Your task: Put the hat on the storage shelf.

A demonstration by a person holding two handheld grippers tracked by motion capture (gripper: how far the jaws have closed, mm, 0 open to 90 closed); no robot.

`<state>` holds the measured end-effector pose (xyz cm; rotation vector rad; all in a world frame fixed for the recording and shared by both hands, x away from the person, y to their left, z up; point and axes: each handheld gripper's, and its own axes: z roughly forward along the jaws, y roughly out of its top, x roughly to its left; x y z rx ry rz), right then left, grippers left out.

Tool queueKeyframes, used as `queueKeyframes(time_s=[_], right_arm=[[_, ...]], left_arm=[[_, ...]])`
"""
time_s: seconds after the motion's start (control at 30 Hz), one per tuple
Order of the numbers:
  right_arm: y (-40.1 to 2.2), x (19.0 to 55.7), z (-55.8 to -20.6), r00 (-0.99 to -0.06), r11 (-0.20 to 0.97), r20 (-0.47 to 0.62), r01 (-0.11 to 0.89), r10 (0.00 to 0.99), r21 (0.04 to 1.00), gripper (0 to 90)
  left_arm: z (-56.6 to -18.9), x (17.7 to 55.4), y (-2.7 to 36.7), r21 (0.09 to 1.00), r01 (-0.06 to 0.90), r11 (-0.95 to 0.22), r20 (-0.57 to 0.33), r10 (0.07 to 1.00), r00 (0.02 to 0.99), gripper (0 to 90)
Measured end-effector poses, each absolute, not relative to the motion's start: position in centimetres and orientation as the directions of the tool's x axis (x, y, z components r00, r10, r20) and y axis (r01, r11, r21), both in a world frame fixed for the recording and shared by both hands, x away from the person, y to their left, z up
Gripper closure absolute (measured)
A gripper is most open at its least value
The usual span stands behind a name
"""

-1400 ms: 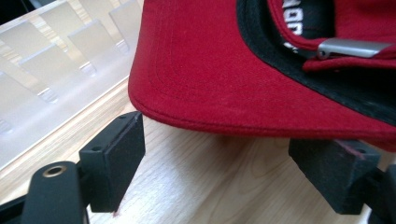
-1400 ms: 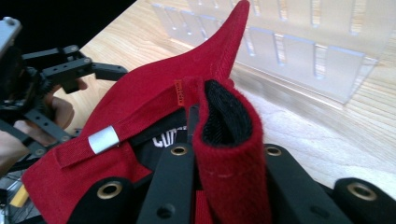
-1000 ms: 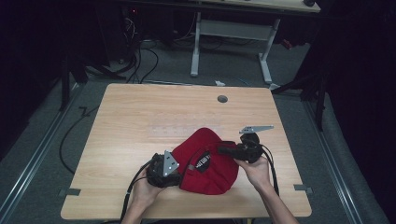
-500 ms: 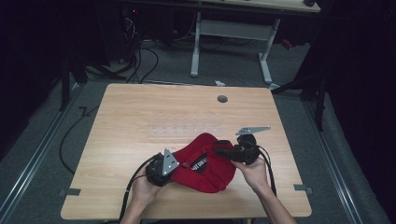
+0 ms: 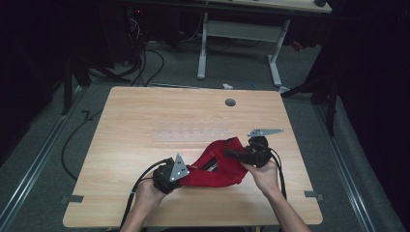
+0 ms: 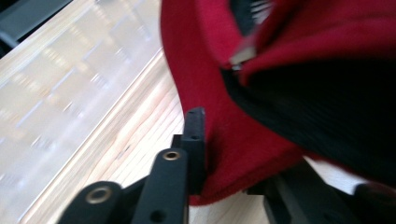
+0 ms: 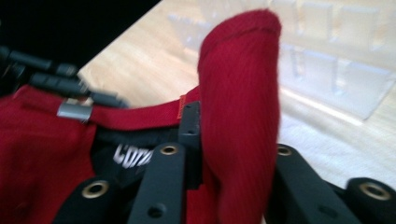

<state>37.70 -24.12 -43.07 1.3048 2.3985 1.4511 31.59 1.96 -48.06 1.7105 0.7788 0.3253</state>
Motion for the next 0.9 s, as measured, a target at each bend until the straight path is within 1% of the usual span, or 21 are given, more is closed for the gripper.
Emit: queueKeyframes(time_s=[0.03, 0.07, 0.1, 0.13, 0.17, 0.2, 0.27, 0.3, 0.33, 0.43, 0.53, 0.6, 0.63, 0.67, 0.73, 0.77, 0.83, 0.87, 0.9], right_arm=[[-24.2, 37.8, -42.9, -0.639, 0.199, 0.349, 0.626, 0.685, 0.754, 74.2], [-24.2, 37.8, -42.9, -0.639, 0.199, 0.349, 0.626, 0.685, 0.754, 74.2], [-24.3, 37.9, -42.9, -0.636, 0.191, 0.349, 0.623, 0.688, 0.758, 72.2], [-24.4, 37.9, -42.7, -0.63, 0.185, 0.34, 0.618, 0.698, 0.764, 67.9], [-24.5, 38.0, -42.4, -0.606, 0.172, 0.299, 0.596, 0.737, 0.784, 62.9], [-24.7, 38.0, -42.2, -0.596, 0.16, 0.285, 0.582, 0.751, 0.797, 61.5], [-25.2, 38.1, -41.7, -0.58, 0.121, 0.282, 0.558, 0.764, 0.821, 57.6], [-25.2, 38.1, -41.7, -0.58, 0.121, 0.282, 0.558, 0.764, 0.821, 57.6], [-25.4, 38.0, -41.6, -0.568, 0.101, 0.281, 0.548, 0.773, 0.83, 55.8], [-26.5, 38.0, -41.7, -0.546, 0.065, 0.289, 0.538, 0.786, 0.84, 47.2], [-27.4, 37.6, -42.2, -0.538, 0.041, 0.303, 0.535, 0.787, 0.844, 44.2], [-27.8, 37.3, -42.6, -0.531, 0.031, 0.307, 0.535, 0.79, 0.844, 43.2], [-28.6, 37.2, -43.0, -0.522, -0.024, 0.352, 0.534, 0.777, 0.845, 42.0], [-28.6, 37.2, -43.0, -0.522, -0.024, 0.352, 0.534, 0.777, 0.845, 42.0], [-29.1, 37.3, -43.2, -0.509, -0.064, 0.382, 0.535, 0.771, 0.842, 40.5], [-29.3, 37.3, -43.3, -0.504, -0.035, 0.347, 0.529, 0.791, 0.848, 40.1], [-29.5, 37.1, -43.3, -0.497, -0.028, 0.331, 0.522, 0.802, 0.853, 40.1], [-29.8, 37.0, -43.3, -0.488, -0.041, 0.337, 0.521, 0.805, 0.853, 41.0], [-31.0, 36.7, -43.5, -0.468, -0.104, 0.382, 0.517, 0.797, 0.85, 40.8]], left_arm=[[-47.8, 31.2, 1.8, 0.939, 0.315, -0.139, -0.161, 0.631, 0.759, 80.1], [-47.8, 31.2, 1.8, 0.939, 0.315, -0.139, -0.161, 0.631, 0.759, 81.6], [-47.8, 31.0, 1.6, 0.937, 0.311, -0.157, -0.152, 0.62, 0.77, 81.6], [-47.8, 30.7, 1.5, 0.935, 0.307, -0.179, -0.14, 0.61, 0.78, 83.3], [-47.8, 30.5, 1.3, 0.931, 0.305, -0.198, -0.13, 0.603, 0.787, 85.4], [-47.8, 30.2, 1.1, 0.93, 0.296, -0.219, -0.111, 0.601, 0.791, 85.6], [-47.6, 30.2, 1.3, 0.928, 0.302, -0.219, -0.117, 0.6, 0.792, 85.7], [-47.4, 30.3, 1.4, 0.927, 0.311, -0.209, -0.128, 0.604, 0.787, 85.7], [-47.3, 30.4, 1.5, 0.927, 0.318, -0.197, -0.138, 0.609, 0.781, 85.7], [-46.5, 30.6, 2.1, 0.931, 0.332, -0.153, -0.173, 0.616, 0.768, 85.7], [-46.4, 30.6, 2.1, 0.932, 0.332, -0.147, -0.177, 0.616, 0.768, 85.7], [-46.7, 30.6, 1.9, 0.928, 0.334, -0.164, -0.168, 0.616, 0.769, 85.6], [-46.9, 30.7, 2.0, 0.928, 0.336, -0.163, -0.171, 0.613, 0.771, 85.6], [-46.9, 30.7, 2.0, 0.928, 0.336, -0.163, -0.171, 0.613, 0.771, 85.6], [-46.8, 30.9, 1.9, 0.93, 0.328, -0.162, -0.165, 0.615, 0.771, 85.6], [-46.6, 31.3, 1.8, 0.928, 0.331, -0.174, -0.16, 0.616, 0.772, 85.5], [-46.6, 31.3, 1.7, 0.927, 0.332, -0.173, -0.16, 0.619, 0.769, 85.5], [-46.6, 31.4, 1.7, 0.926, 0.335, -0.174, -0.161, 0.622, 0.766, 85.5], [-46.6, 31.5, 1.8, 0.927, 0.339, -0.159, -0.171, 0.626, 0.761, 85.5]])
